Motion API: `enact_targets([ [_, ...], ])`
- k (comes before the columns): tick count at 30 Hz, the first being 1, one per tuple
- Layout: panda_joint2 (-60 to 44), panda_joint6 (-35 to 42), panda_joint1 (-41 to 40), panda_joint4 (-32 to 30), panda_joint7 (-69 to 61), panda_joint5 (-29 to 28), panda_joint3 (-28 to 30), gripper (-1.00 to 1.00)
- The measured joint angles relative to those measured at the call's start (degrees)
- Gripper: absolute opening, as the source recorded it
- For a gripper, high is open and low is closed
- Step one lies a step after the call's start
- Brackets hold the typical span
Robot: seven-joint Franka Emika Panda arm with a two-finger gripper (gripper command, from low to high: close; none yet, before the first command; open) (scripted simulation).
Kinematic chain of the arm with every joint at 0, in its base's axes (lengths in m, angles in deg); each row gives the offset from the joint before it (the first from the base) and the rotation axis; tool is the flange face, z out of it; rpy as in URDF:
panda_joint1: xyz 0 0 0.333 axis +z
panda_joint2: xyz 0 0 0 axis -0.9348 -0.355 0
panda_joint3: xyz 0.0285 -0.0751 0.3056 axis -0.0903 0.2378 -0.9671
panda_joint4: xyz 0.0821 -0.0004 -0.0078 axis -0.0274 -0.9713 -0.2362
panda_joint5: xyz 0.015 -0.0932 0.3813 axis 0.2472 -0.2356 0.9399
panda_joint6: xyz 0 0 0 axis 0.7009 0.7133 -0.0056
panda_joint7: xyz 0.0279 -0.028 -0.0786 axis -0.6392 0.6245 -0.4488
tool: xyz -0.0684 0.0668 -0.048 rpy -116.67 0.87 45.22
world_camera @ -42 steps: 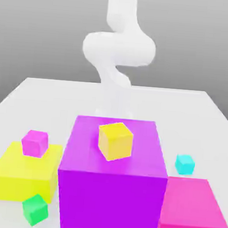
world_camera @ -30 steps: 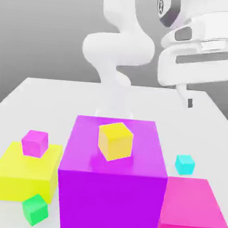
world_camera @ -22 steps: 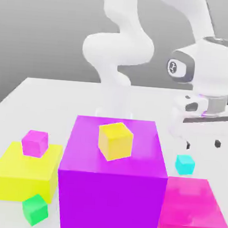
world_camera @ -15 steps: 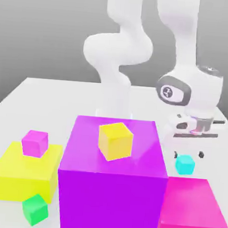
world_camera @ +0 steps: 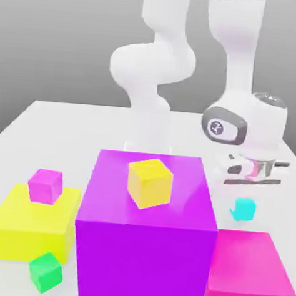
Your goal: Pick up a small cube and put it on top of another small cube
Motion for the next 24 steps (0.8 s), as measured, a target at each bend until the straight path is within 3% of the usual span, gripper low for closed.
enact_targets([
  [2, 3.9, 3.1, 1.9, -0.7, -3.7, 5.5, -0.2, -1.00],
  [4, 5.1, 5.5, 2.8, 0.7, -5.0, 6.1, 1.7, -1.00],
  [21, 19.2, 43.6, -14.9, 27.1, -37.0, -3.2, 18.8, -1.00],
  [24, 21.2, 51.0, -17.5, 31.0, -42.1, -0.1, 23.1, -1.00],
])
